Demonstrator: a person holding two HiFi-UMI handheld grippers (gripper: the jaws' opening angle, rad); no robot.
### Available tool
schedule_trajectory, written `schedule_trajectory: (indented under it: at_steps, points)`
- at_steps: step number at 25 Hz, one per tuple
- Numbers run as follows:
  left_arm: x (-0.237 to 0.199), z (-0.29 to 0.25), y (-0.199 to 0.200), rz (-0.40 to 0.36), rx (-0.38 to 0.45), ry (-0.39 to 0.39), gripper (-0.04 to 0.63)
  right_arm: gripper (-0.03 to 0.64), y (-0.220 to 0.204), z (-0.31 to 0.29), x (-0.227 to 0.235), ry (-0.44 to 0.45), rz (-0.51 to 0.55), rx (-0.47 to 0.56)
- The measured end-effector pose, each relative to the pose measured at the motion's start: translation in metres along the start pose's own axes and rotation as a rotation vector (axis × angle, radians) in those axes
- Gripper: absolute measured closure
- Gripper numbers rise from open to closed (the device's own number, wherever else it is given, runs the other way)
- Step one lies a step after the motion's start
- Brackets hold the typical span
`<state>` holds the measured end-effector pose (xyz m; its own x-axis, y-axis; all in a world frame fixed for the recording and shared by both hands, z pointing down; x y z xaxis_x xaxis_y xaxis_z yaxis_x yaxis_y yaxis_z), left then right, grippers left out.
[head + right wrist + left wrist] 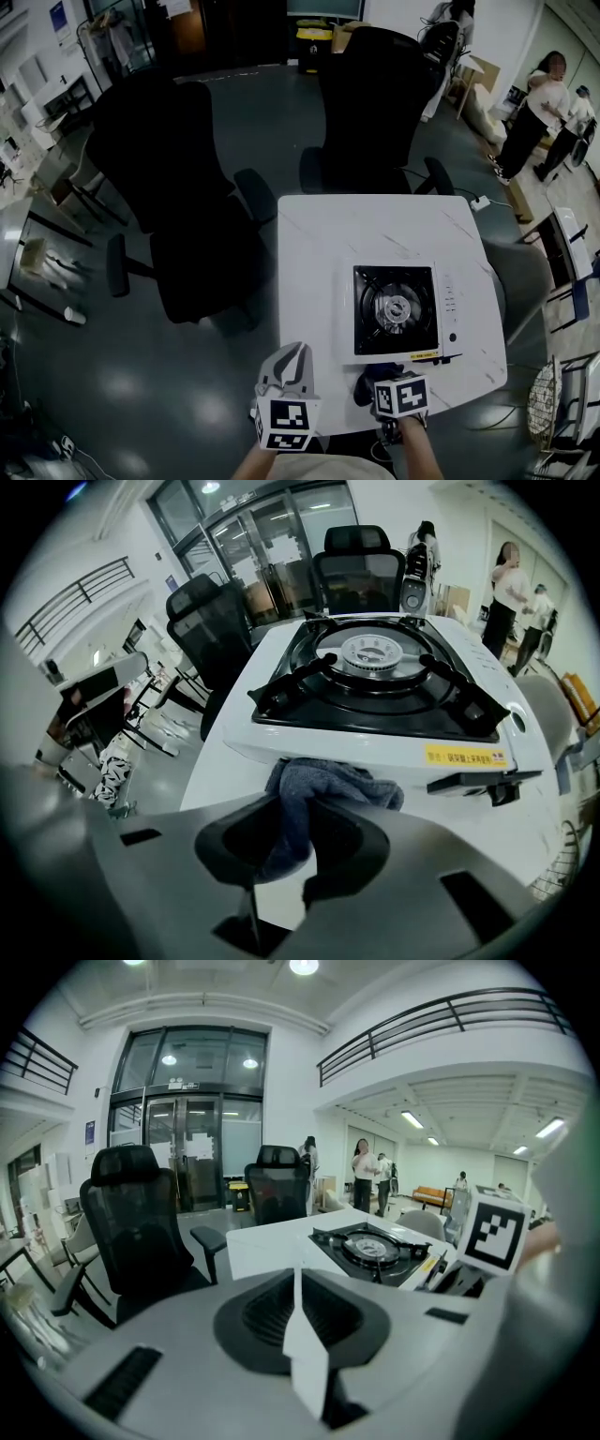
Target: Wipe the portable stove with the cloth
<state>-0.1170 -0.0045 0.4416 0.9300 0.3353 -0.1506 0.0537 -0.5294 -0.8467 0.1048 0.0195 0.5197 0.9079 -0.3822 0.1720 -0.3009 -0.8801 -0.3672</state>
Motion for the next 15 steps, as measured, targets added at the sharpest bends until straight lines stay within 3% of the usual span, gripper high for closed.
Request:
schedule_trajectory:
  at_steps: [15]
  points:
    - [-0.026,0.011,-0.004,0.035,0.014,0.043,0.565,0.526,0.016,-0.014,-0.037,0.061,0.070,-0.015]
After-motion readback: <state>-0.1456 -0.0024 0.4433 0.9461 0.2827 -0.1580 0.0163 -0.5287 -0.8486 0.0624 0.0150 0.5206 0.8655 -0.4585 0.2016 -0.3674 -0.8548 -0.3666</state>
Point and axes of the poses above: the fingertips, and each gripper's own axes: z backward along the fingers, x to its right, y out of its top, the point moved 9 cm from there along z, backward along the fingers, and after that the axes turned 11 degrees about z, right-handed, at the moved point
